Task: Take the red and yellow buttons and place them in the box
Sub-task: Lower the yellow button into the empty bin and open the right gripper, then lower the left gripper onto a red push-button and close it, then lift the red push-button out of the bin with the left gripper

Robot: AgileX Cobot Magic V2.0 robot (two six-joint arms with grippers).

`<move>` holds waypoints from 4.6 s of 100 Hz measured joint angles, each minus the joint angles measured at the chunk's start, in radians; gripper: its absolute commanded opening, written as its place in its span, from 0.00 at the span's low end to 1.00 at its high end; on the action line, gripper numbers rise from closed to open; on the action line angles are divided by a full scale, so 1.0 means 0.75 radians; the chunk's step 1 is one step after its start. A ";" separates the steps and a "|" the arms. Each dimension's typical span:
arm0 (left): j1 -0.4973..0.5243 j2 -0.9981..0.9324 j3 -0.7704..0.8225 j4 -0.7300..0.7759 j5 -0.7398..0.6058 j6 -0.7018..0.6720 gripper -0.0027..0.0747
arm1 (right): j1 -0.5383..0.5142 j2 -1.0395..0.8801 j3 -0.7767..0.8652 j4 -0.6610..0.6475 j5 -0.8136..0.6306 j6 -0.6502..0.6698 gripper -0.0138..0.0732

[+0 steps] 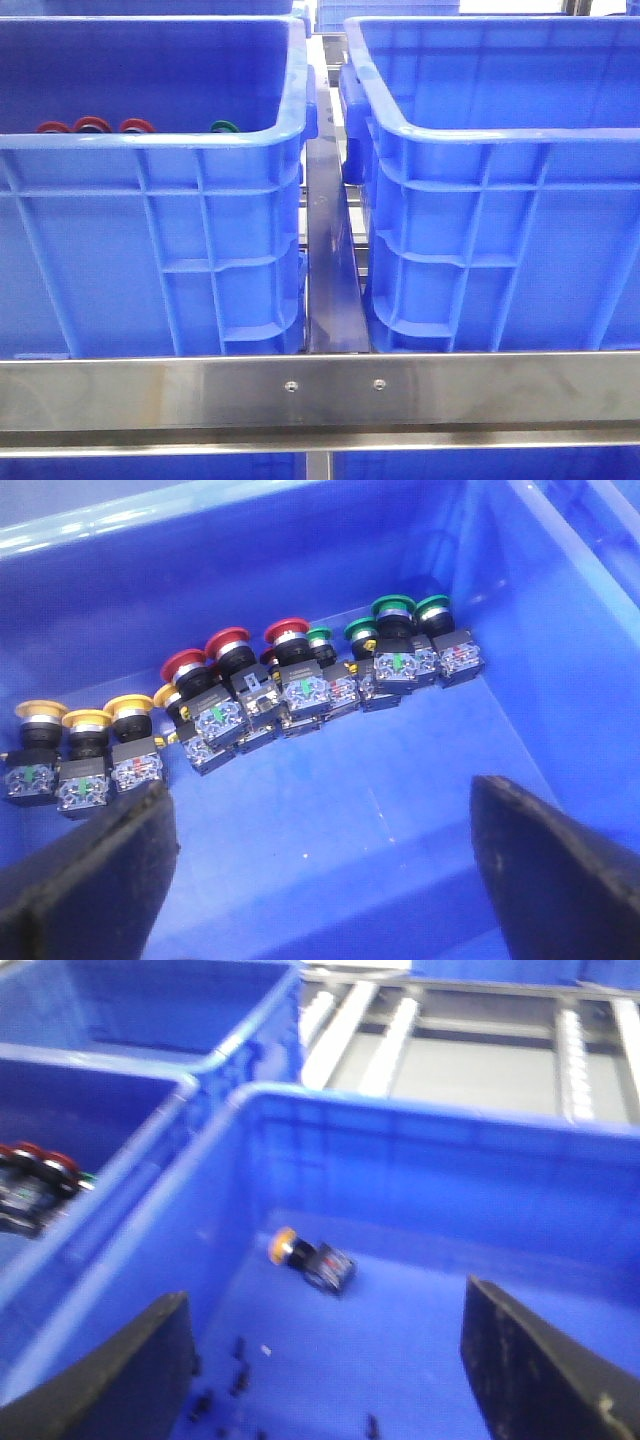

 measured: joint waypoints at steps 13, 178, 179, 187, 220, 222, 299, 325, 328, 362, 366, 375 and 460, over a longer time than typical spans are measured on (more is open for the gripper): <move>0.000 0.000 0.000 0.000 -0.002 0.000 0.77 | -0.117 0.000 0.013 -0.008 0.049 0.003 0.81; 0.238 1.117 -0.684 0.010 0.097 -0.269 0.77 | -0.233 0.000 0.013 -0.013 0.195 0.005 0.81; 0.238 1.121 -0.684 0.010 0.097 -0.268 0.77 | -0.233 0.000 0.013 -0.013 0.195 0.005 0.81; 0.238 1.144 -0.689 0.010 0.097 -0.274 0.77 | -0.233 0.000 0.013 -0.013 0.195 0.005 0.81; 0.238 1.206 -0.711 0.010 0.097 -0.276 0.77 | -0.233 0.000 0.013 -0.013 0.198 0.005 0.81; 0.238 1.206 -0.711 0.010 0.097 -0.276 0.77 | -0.233 0.000 0.013 -0.013 0.198 0.005 0.81; 0.229 1.326 -0.803 0.002 0.051 -0.285 0.76 | -0.233 0.000 0.013 -0.013 0.200 0.005 0.81; 0.220 1.368 -0.814 0.001 0.055 -0.287 0.76 | -0.233 0.000 0.013 -0.013 0.200 0.005 0.81; 0.220 1.378 -0.816 0.001 0.055 -0.287 0.76 | -0.233 0.000 0.013 -0.013 0.200 0.005 0.81; 0.220 1.393 -0.827 -0.001 0.058 -0.287 0.33 | -0.233 0.000 0.013 -0.013 0.200 0.005 0.81; 0.220 1.399 -0.827 -0.006 0.065 -0.287 0.23 | -0.233 0.000 0.013 -0.013 0.200 0.005 0.81; 0.217 1.403 -0.848 -0.009 0.090 -0.287 0.07 | -0.233 0.000 0.013 -0.013 0.200 0.005 0.81; 0.217 1.148 -0.970 -0.405 0.363 -0.124 0.01 | -0.233 0.000 0.013 0.020 0.203 0.005 0.81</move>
